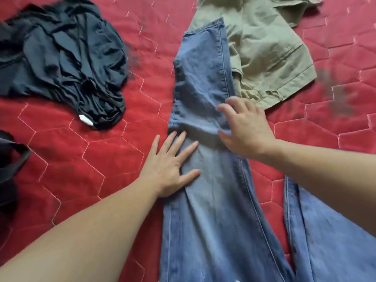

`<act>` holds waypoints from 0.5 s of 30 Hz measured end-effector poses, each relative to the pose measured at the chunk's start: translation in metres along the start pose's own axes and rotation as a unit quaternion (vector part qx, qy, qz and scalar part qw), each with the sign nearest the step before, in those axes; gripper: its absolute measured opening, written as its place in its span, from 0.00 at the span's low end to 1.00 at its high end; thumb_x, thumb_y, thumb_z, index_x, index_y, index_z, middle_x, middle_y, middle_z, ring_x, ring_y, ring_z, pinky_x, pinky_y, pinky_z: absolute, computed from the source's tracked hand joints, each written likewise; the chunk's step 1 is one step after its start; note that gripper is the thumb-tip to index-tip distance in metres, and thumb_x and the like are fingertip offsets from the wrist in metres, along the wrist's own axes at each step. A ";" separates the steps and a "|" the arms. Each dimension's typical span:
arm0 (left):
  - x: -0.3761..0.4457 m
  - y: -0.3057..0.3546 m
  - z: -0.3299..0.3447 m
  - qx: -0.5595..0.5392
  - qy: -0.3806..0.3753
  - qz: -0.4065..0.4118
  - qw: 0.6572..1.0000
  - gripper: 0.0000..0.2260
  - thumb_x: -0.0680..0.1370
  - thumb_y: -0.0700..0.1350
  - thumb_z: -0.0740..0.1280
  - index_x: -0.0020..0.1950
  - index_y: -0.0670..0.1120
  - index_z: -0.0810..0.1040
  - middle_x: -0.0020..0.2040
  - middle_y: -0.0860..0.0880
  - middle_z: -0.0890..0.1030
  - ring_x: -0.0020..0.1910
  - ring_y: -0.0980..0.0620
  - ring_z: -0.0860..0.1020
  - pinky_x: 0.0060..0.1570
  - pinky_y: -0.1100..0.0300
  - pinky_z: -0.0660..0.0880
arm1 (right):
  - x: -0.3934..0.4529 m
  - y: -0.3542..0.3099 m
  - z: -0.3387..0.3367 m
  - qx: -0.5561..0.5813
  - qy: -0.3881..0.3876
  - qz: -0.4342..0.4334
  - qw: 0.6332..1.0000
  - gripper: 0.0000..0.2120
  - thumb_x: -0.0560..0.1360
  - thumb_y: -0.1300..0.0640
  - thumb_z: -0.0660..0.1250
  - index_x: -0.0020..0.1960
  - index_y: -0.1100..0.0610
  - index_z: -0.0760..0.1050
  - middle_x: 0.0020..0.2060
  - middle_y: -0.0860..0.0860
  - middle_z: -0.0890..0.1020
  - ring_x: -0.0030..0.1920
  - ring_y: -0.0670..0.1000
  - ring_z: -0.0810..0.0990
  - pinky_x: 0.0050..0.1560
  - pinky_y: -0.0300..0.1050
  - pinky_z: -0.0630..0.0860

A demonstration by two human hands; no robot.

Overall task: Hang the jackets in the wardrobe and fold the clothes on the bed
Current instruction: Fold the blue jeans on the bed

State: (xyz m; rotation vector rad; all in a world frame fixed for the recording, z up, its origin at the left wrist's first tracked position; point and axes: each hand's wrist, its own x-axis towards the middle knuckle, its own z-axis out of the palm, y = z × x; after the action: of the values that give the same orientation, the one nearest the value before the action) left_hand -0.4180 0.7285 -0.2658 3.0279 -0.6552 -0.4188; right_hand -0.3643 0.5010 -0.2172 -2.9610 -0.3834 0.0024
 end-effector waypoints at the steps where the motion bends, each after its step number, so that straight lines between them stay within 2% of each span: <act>1: 0.001 -0.003 0.002 -0.016 0.011 0.005 1.000 0.34 0.72 0.72 0.41 0.76 0.65 0.40 0.80 0.52 0.44 0.78 0.51 0.41 0.74 0.45 0.36 | 0.027 0.003 -0.006 0.012 0.017 0.016 1.000 0.24 0.70 0.49 0.67 0.65 0.52 0.71 0.64 0.54 0.72 0.63 0.60 0.69 0.61 0.56 0.66; 4: -0.001 -0.004 0.005 -0.061 0.069 0.011 0.996 0.33 0.72 0.68 0.53 0.76 0.61 0.59 0.78 0.50 0.61 0.77 0.47 0.58 0.73 0.43 0.48 | 0.106 0.008 -0.020 0.098 0.058 0.126 0.985 0.17 0.73 0.50 0.66 0.61 0.51 0.74 0.62 0.52 0.75 0.62 0.58 0.71 0.60 0.53 0.69; 6: 0.000 -0.004 0.004 -0.075 0.089 0.022 0.993 0.33 0.70 0.67 0.58 0.74 0.59 0.65 0.75 0.49 0.66 0.75 0.47 0.64 0.70 0.42 0.53 | 0.148 0.006 -0.024 0.153 0.055 0.208 0.965 0.18 0.73 0.48 0.66 0.62 0.50 0.74 0.62 0.52 0.76 0.63 0.56 0.73 0.63 0.52 0.70; 8: 0.000 -0.006 0.004 -0.086 0.094 0.026 0.991 0.33 0.69 0.66 0.59 0.73 0.59 0.67 0.75 0.50 0.67 0.74 0.47 0.65 0.69 0.41 0.54 | 0.177 0.006 -0.023 0.175 0.034 0.291 0.940 0.26 0.71 0.46 0.68 0.66 0.53 0.70 0.62 0.55 0.75 0.64 0.56 0.74 0.64 0.51 0.70; 10: 0.000 -0.007 0.004 -0.089 0.090 0.027 0.992 0.33 0.68 0.66 0.60 0.73 0.59 0.67 0.75 0.50 0.67 0.74 0.47 0.65 0.69 0.41 0.54 | 0.195 0.010 -0.018 0.199 0.016 0.353 0.914 0.29 0.69 0.45 0.70 0.65 0.57 0.68 0.58 0.56 0.78 0.60 0.57 0.77 0.58 0.49 0.74; 11: -0.001 -0.007 0.004 -0.091 0.088 0.028 0.992 0.33 0.68 0.66 0.60 0.73 0.59 0.68 0.75 0.51 0.67 0.74 0.47 0.65 0.69 0.41 0.54 | 0.200 0.012 -0.017 0.217 0.008 0.371 0.903 0.27 0.69 0.45 0.71 0.61 0.58 0.69 0.52 0.56 0.79 0.55 0.57 0.79 0.52 0.48 0.76; 13: -0.001 -0.008 0.006 -0.097 0.092 0.029 0.991 0.33 0.68 0.66 0.60 0.73 0.60 0.67 0.75 0.51 0.67 0.74 0.48 0.64 0.70 0.41 0.54 | 0.203 0.014 -0.015 0.252 -0.015 0.387 0.887 0.20 0.70 0.47 0.71 0.55 0.57 0.72 0.45 0.54 0.78 0.45 0.56 0.79 0.39 0.44 0.73; 15: -0.001 -0.007 0.008 -0.096 0.094 0.027 0.991 0.34 0.68 0.66 0.60 0.73 0.60 0.66 0.75 0.51 0.66 0.75 0.48 0.63 0.70 0.41 0.54 | 0.199 0.012 -0.011 0.284 -0.008 0.385 0.878 0.17 0.70 0.52 0.69 0.57 0.57 0.76 0.50 0.52 0.80 0.48 0.55 0.79 0.42 0.43 0.74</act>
State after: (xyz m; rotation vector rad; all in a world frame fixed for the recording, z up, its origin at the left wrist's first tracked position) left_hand -0.4177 0.7358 -0.2737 2.8153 -0.6432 -0.1783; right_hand -0.1686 0.5379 -0.2041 -2.3210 0.6943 0.1952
